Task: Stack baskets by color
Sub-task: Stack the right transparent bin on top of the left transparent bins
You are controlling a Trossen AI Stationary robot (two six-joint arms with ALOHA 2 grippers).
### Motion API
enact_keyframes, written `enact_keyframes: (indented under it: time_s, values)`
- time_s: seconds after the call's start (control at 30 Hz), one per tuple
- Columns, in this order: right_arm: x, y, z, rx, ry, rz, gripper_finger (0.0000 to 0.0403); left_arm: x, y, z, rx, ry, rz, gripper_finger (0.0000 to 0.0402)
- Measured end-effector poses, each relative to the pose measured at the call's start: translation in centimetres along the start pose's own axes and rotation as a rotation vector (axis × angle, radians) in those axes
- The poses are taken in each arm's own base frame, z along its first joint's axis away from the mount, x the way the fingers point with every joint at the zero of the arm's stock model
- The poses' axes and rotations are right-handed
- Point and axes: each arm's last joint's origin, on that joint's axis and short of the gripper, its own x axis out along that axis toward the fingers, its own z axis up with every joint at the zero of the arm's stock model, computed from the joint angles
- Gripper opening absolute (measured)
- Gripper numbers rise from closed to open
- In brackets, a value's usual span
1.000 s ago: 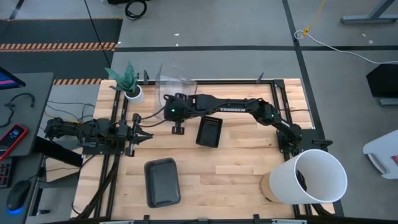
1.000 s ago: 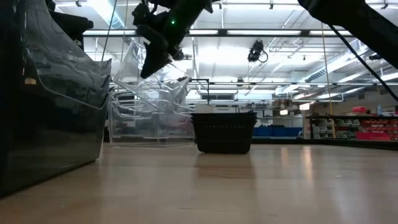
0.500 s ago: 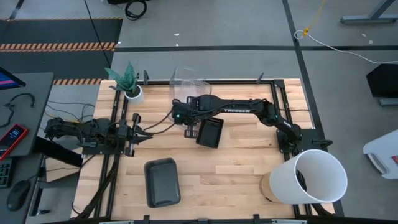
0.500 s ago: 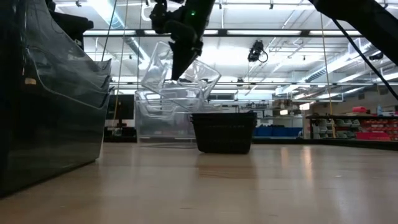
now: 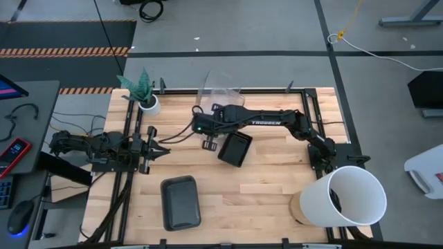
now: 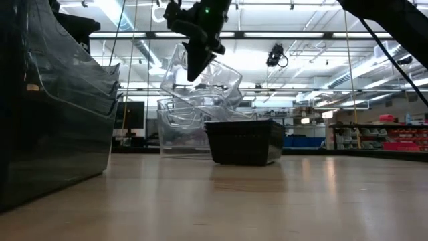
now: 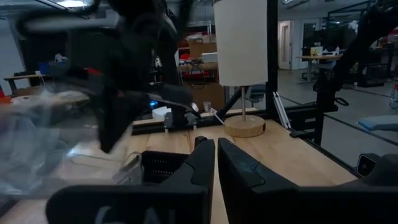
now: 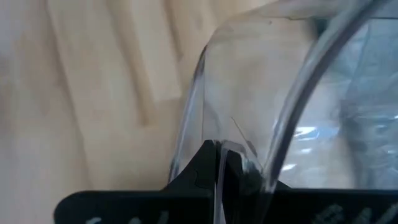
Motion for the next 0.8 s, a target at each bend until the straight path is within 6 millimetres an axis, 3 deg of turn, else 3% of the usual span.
enact_keyframes:
  time_s: [0.23,0.43,0.8]
  values:
    - [-2.5,-1.1,0.7,0.050,-0.092,-0.069,0.0008,0.0,0.0,0.0,0.000,0.001,0.000,0.0035]
    - [-2.4,-1.2,0.0,0.204,-0.026,-0.055,0.0008,0.0,0.0,0.0,0.000,0.000,0.000,0.0027]
    - [-2.0,-1.7,-0.2,0.279,0.039,0.098,0.0008,0.0,0.0,0.0,0.000,0.000,0.000,0.0033]
